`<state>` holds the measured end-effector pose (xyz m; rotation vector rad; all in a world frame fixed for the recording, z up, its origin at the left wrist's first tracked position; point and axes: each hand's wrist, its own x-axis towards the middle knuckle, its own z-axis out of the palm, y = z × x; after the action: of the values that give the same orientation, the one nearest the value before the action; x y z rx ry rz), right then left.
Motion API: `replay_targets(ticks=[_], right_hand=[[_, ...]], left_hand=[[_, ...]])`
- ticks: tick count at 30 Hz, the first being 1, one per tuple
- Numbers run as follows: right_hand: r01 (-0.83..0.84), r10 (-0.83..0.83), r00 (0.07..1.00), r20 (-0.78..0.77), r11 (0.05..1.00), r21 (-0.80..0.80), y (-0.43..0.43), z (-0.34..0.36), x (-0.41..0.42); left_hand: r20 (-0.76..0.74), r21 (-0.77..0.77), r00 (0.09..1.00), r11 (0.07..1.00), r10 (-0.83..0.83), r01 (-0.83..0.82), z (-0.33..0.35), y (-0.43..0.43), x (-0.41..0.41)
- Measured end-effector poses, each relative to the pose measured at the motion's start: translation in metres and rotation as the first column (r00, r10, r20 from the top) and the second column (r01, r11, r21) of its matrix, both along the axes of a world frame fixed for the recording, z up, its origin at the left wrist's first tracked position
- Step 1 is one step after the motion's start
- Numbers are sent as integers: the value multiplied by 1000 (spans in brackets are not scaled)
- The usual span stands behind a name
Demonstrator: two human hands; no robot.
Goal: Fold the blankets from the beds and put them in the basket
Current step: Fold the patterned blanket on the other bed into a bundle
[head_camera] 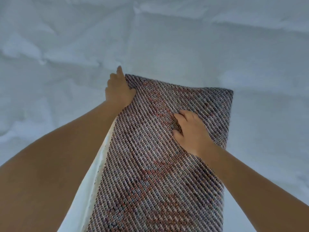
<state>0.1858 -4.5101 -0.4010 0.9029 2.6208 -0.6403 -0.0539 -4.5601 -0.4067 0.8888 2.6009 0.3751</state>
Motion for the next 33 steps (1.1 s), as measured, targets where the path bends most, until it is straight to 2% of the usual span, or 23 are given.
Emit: replay_targets(ticks=[2,3,5,6,7,9,10,13,16,19,22,25,29,33], right_hand=[[6,-5,1000,31,1000,-7,10,-7,-3],[6,-6,999,48,1000,-3,16,-11,-5],[-27,24,997,80,999,41,27,-19,-6],[-65,58,994,94,995,74,33,-23,-5],[-103,92,990,103,989,102,38,-27,-3],[-123,110,990,92,982,144,48,-33,2],[-97,84,993,84,982,163,52,-38,5],[38,-68,989,134,976,215,69,-49,7],[117,-177,949,260,966,232,96,-51,-1],[102,-177,935,308,964,244,116,-38,-13],[26,-103,942,319,971,238,116,-23,-18],[15,-80,960,268,971,238,107,-11,-14],[12,-56,990,126,945,328,90,16,3],[-12,-2,999,37,925,380,59,59,31]], left_hand=[[-183,-93,967,982,-179,165,4,11,4],[-234,-160,914,941,-331,299,4,17,7],[-198,-298,754,771,-627,563,1,31,14],[-128,-343,696,690,-706,637,-1,38,17],[-36,-368,683,646,-729,669,-3,45,19],[96,-391,713,632,-695,669,-7,57,18],[96,-412,719,630,-688,658,-9,61,17],[-10,-494,711,622,-703,608,-15,68,13],[-77,-484,678,622,-731,615,-18,70,7],[-124,-472,616,592,-778,653,-17,67,4],[-195,-488,565,580,-801,653,-8,63,4],[-263,-471,544,598,-797,649,4,54,0],[-302,-387,548,625,-780,677,31,29,2],[-304,-250,590,660,-748,708,71,-15,17]])
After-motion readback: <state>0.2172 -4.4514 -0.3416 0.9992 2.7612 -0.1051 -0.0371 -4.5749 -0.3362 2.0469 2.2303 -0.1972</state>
